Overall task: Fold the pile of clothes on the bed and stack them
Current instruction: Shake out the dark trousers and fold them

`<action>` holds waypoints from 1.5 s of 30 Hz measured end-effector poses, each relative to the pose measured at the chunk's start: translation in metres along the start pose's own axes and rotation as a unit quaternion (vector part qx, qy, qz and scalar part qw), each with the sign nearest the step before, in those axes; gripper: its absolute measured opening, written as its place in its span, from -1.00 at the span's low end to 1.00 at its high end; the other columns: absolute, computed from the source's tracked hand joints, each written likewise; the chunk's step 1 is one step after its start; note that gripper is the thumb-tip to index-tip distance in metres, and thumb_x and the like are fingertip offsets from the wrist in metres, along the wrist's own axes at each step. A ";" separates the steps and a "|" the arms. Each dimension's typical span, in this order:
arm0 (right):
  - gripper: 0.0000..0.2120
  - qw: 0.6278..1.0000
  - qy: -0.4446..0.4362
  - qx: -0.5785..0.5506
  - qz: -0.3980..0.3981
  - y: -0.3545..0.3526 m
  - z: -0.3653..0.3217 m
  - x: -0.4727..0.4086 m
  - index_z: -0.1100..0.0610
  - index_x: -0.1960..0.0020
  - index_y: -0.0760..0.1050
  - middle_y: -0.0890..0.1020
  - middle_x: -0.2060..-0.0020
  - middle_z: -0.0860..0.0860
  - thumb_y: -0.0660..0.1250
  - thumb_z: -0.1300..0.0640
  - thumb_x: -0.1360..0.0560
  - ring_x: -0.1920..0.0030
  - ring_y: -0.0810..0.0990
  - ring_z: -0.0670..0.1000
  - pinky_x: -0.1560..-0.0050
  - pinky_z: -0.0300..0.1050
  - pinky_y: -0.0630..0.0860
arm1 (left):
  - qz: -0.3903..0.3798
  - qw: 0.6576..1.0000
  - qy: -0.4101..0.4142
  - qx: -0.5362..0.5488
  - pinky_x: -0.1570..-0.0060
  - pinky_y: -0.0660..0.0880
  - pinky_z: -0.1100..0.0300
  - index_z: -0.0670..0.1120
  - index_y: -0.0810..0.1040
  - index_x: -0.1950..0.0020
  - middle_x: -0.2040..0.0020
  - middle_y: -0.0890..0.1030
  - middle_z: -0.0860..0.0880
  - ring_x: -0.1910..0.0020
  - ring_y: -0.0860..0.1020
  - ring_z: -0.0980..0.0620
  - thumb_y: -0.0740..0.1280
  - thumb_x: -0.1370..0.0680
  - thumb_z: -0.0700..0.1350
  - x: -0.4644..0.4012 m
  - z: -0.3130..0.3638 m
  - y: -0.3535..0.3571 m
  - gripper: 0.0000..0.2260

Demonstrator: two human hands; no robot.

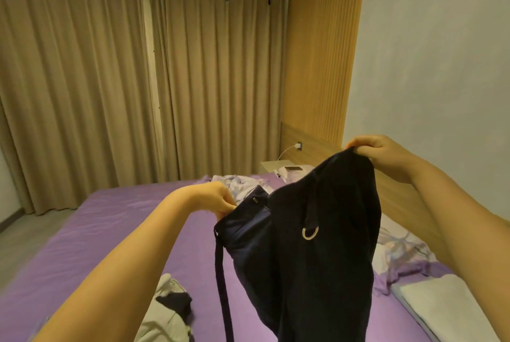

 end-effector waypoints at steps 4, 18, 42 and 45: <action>-0.75 0.999 0.008 -0.053 -0.004 0.004 0.013 -0.008 0.12 0.09 0.56 0.59 0.26 -0.04 0.14 0.30 -0.58 0.16 0.55 -0.03 0.14 -0.18 0.51 | 0.009 0.998 0.033 0.047 0.24 0.46 0.36 -0.08 0.68 0.02 0.36 0.59 0.13 0.38 0.49 0.18 0.34 -0.56 -0.12 -0.007 0.017 0.017 -0.87; -0.76 0.980 0.037 -0.197 0.006 -0.031 0.092 -0.022 0.15 0.32 0.38 0.38 0.37 0.08 0.12 0.25 -0.51 0.30 0.32 0.03 0.26 -0.08 0.29 | 0.169 0.903 0.042 0.393 0.25 0.49 0.26 -0.04 0.61 0.15 0.25 0.62 0.02 0.26 0.56 0.13 0.30 -0.59 -0.06 -0.060 0.061 0.031 -0.84; -0.80 0.979 -0.070 -0.167 -0.097 -0.066 0.125 -0.083 0.08 0.08 0.51 0.60 0.26 -0.02 0.49 0.11 -0.38 0.24 0.59 -0.13 0.19 -0.24 0.57 | 0.463 0.860 -0.030 0.212 0.20 0.53 0.22 -0.04 0.54 -0.03 0.06 0.63 -0.02 0.07 0.60 0.03 0.50 -0.42 -0.05 -0.041 0.122 -0.064 -0.75; -0.85 0.983 -0.079 -0.099 -0.134 -0.062 0.125 -0.083 0.20 0.08 0.53 0.62 0.28 -0.01 0.46 0.18 -0.41 0.23 0.62 -0.14 0.20 -0.31 0.54 | 0.503 0.828 -0.040 0.243 0.18 0.54 0.18 -0.09 0.55 -0.05 0.07 0.64 -0.04 0.09 0.61 0.01 0.52 -0.40 -0.02 -0.031 0.120 -0.066 -0.69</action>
Point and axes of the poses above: each hand's wrist, its own x-axis away from the middle knuckle, its own y-axis out of the palm, z = x × y, the point moved 8 cm from there along -x, towards the middle knuckle
